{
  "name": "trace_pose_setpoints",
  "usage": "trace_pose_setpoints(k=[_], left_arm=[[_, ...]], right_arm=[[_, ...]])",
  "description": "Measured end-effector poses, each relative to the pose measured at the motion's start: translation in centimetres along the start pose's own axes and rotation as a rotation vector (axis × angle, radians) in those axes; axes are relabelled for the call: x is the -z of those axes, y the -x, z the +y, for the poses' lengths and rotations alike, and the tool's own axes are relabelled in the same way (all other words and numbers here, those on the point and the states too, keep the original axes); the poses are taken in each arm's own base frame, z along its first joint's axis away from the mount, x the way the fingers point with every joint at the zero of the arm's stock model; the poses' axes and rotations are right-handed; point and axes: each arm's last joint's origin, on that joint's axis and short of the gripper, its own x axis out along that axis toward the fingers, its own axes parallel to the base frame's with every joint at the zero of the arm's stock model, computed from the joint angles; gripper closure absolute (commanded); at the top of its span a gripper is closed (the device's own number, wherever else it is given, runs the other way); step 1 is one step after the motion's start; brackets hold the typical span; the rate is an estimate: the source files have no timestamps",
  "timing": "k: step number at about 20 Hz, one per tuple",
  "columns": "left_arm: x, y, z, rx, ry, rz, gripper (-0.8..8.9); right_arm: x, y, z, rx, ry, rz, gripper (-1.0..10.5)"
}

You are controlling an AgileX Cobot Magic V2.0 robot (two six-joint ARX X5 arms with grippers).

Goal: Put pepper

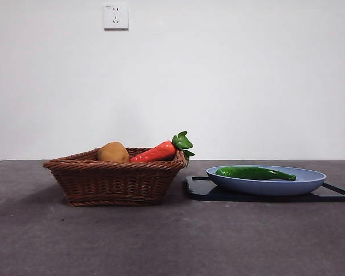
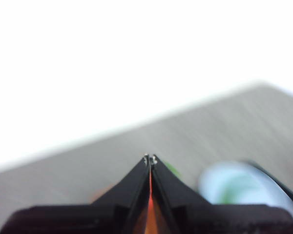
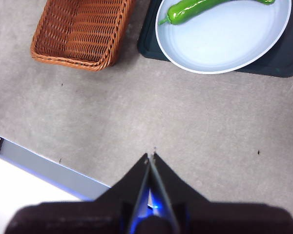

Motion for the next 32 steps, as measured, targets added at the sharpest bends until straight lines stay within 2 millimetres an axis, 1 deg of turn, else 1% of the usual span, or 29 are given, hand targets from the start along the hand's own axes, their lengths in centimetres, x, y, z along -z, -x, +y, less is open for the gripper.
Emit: trace_pose_setpoints(k=[1, 2, 3, 4, 6, 7, 10, 12, 13, 15, 17, 22, 23, 25, 28, 32], left_arm=[[-0.1, 1.6, 1.1, -0.063, 0.005, -0.057, 8.05], [0.3, 2.8, 1.8, -0.118, 0.006, -0.096, 8.05], [1.2, 3.9, 2.5, -0.182, 0.009, -0.134, 8.05], [2.3, 4.7, 3.0, -0.229, 0.009, -0.168, 8.05], [5.6, 6.0, 3.5, -0.318, 0.003, -0.243, 8.05], [7.5, 6.5, 3.7, -0.359, -0.003, -0.282, 8.05], [13.2, 7.2, 3.7, -0.438, -0.015, -0.351, 8.05], [16.6, 7.0, 3.6, -0.455, -0.013, -0.336, 8.05], [18.7, 6.7, 3.7, -0.463, -0.001, -0.301, 8.05], [21.7, 6.2, 3.7, -0.470, 0.033, -0.253, 8.05], [23.8, 5.9, 3.7, -0.476, 0.057, -0.233, 8.05], [28.2, 5.1, 3.7, -0.479, 0.099, -0.179, 8.05], [28.8, 5.0, 3.7, -0.478, 0.107, -0.172, 8.05], [29.5, 4.9, 3.6, -0.477, 0.119, -0.158, 8.05], [29.9, 5.0, 3.5, -0.476, 0.132, -0.125, 8.05], [31.0, 5.0, 3.4, -0.474, 0.155, -0.020, 8.05]], right_arm=[[0.0, 0.0, 0.0, 0.000, 0.000, 0.000, 9.4], [0.0, 0.0, 0.0, 0.000, 0.000, 0.000, 9.4], [0.0, 0.0, 0.0, 0.000, 0.000, 0.000, 9.4], [0.0, 0.0, 0.0, 0.000, 0.000, 0.000, 9.4], [0.0, 0.0, 0.0, 0.000, 0.000, 0.000, 9.4], [0.0, 0.0, 0.0, 0.000, 0.000, 0.000, 9.4], [0.0, 0.0, 0.0, 0.000, 0.000, 0.000, 9.4], [0.0, 0.0, 0.0, 0.000, 0.000, 0.000, 9.4], [0.0, 0.0, 0.0, 0.000, 0.000, 0.000, 9.4], [0.0, 0.0, 0.0, 0.000, 0.000, 0.000, 9.4], [0.0, 0.0, 0.0, 0.000, 0.000, 0.000, 9.4], [0.0, 0.0, 0.0, 0.000, 0.000, 0.000, 9.4], [0.0, 0.0, 0.0, 0.000, 0.000, 0.000, 9.4], [0.0, 0.0, 0.0, 0.000, 0.000, 0.000, 9.4], [0.0, 0.0, 0.0, 0.000, 0.000, 0.000, 9.4], [0.0, 0.0, 0.0, 0.000, 0.000, 0.000, 9.4]])
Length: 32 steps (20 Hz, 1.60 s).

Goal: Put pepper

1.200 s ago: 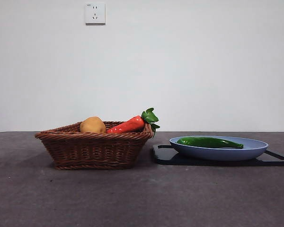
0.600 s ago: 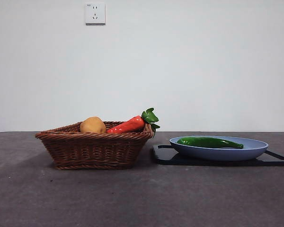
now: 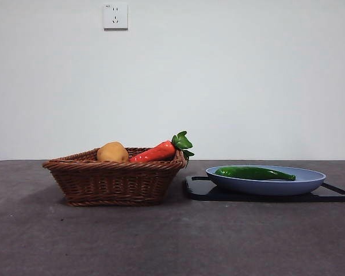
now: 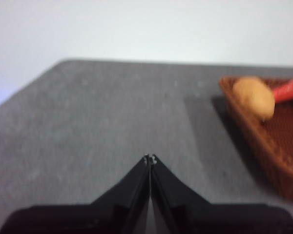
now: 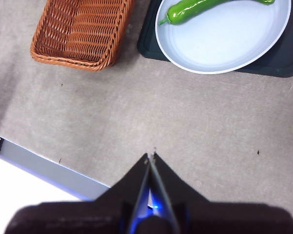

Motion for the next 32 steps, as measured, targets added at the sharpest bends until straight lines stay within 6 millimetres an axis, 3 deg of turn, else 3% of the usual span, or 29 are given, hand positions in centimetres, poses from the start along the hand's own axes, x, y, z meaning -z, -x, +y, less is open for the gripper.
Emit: trace_pose_setpoints(k=[18, 22, 24, 26, 32], left_arm=[[0.1, 0.0, 0.0, 0.002, 0.000, 0.014, 8.05], [0.1, 0.0, 0.0, 0.002, 0.000, 0.014, 8.05], [0.1, 0.0, 0.0, 0.002, 0.000, 0.014, 8.05], [0.1, 0.0, 0.0, 0.002, 0.000, 0.014, 8.05], [0.1, 0.0, 0.0, 0.002, 0.000, 0.014, 8.05]], right_arm=[[0.0, 0.0, 0.0, 0.003, 0.010, -0.002, 9.4], [-0.4, 1.5, -0.1, 0.096, 0.110, -0.207, 9.4], [0.6, 2.5, 0.0, 0.134, 0.157, -0.383, 9.4], [2.3, 2.0, -0.4, 0.155, 0.194, -0.513, 9.4], [7.8, -3.7, -3.6, 0.266, 0.221, -0.752, 9.4]])
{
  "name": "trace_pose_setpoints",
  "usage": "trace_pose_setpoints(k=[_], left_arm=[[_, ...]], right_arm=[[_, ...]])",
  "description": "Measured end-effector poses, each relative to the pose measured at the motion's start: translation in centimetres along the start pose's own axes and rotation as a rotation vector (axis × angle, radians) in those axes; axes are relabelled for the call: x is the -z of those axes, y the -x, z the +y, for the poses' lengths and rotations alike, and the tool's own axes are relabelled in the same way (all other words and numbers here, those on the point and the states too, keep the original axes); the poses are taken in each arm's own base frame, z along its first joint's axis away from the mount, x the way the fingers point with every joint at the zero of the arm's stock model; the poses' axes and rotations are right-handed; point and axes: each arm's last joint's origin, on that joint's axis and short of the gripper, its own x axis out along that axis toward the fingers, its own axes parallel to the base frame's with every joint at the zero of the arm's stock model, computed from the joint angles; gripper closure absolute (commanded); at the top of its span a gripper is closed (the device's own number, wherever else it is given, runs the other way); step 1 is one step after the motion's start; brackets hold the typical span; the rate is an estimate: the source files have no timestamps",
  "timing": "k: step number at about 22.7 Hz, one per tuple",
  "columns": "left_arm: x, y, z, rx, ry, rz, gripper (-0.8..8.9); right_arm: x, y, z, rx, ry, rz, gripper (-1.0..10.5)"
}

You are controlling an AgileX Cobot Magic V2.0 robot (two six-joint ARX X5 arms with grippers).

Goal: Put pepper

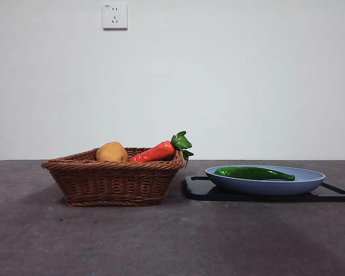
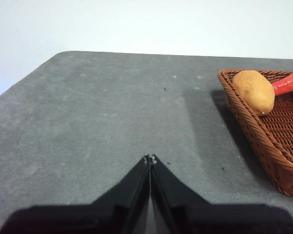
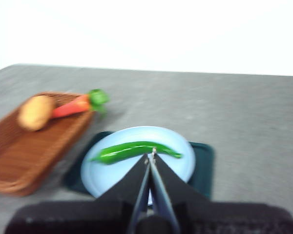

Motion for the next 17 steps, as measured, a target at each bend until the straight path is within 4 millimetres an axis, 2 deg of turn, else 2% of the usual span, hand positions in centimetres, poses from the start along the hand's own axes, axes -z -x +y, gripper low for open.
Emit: trace_pose_setpoints(k=[2, 6, 17], left_arm=[[0.0, 0.0, 0.0, 0.000, 0.000, 0.000, 8.05], [0.0, 0.0, 0.0, 0.000, 0.000, 0.000, 8.05], [0.0, 0.0, 0.0, 0.000, 0.000, 0.000, 8.05]], right_arm=[[2.1, -0.2, -0.2, 0.048, -0.013, -0.032, 9.4], [4.7, -0.2, -0.3, 0.124, -0.028, -0.045, 9.4], [9.3, -0.9, -0.5, 0.131, -0.078, -0.029, 9.4]])
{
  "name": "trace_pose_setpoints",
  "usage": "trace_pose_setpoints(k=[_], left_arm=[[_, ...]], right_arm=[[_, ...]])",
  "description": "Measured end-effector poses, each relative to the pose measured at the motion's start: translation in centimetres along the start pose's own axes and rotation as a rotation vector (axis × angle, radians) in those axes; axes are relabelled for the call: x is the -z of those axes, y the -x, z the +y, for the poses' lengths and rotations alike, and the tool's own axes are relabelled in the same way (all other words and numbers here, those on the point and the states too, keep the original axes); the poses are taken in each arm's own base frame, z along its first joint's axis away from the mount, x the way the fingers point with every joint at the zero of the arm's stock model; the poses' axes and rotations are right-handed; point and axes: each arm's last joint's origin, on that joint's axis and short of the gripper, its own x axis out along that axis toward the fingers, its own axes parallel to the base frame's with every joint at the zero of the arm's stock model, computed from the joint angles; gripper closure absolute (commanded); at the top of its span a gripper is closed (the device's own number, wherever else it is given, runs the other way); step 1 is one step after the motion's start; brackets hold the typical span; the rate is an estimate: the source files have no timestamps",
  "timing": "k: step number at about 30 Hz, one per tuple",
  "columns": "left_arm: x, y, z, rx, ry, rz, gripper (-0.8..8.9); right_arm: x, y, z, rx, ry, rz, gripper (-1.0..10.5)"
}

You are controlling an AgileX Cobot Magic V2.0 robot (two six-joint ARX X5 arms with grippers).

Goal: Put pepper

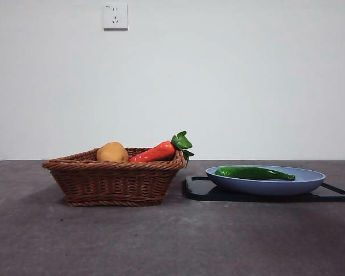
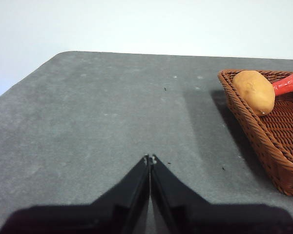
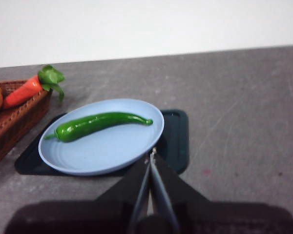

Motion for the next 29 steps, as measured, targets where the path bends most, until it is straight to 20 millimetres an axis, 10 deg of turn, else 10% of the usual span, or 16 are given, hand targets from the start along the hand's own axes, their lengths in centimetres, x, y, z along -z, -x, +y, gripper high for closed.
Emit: trace_pose_setpoints(k=[29], left_arm=[[0.00, 0.00, 0.00, 0.000, 0.000, 0.000, 8.05]], right_arm=[[1.09, -0.17, -0.09, 0.000, -0.074, 0.006, 9.4]])
